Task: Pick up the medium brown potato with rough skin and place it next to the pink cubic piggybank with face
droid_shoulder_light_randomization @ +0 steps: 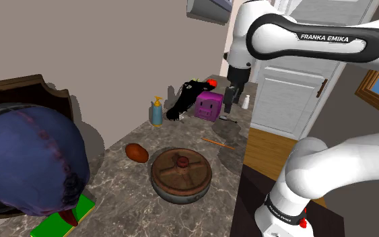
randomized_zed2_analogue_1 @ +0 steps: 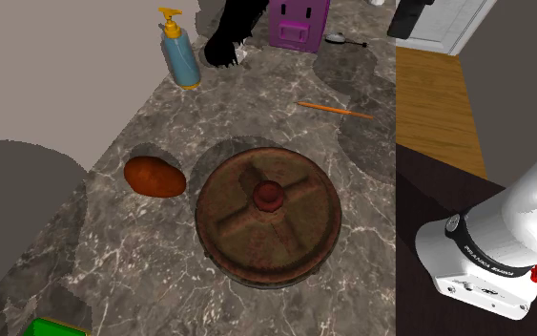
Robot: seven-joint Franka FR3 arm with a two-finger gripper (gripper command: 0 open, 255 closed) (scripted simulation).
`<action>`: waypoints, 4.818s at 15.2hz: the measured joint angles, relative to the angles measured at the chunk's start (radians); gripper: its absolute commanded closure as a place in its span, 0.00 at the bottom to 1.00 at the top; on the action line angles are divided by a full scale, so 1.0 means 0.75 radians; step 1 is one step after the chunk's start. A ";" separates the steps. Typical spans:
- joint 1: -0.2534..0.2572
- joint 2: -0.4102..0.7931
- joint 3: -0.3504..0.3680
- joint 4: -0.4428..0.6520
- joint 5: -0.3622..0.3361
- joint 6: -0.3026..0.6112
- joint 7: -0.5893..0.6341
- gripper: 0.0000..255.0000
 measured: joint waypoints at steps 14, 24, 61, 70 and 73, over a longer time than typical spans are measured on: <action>0.057 0.494 0.290 0.126 -0.002 0.331 0.283 0.00; 0.079 1.005 0.485 0.413 -0.203 0.461 0.572 0.00; 0.213 1.612 0.506 0.810 -0.546 0.502 0.845 1.00; 0.207 1.544 0.523 0.874 -0.500 0.386 0.788 1.00; 0.205 1.522 0.527 0.902 -0.485 0.342 0.768 1.00</action>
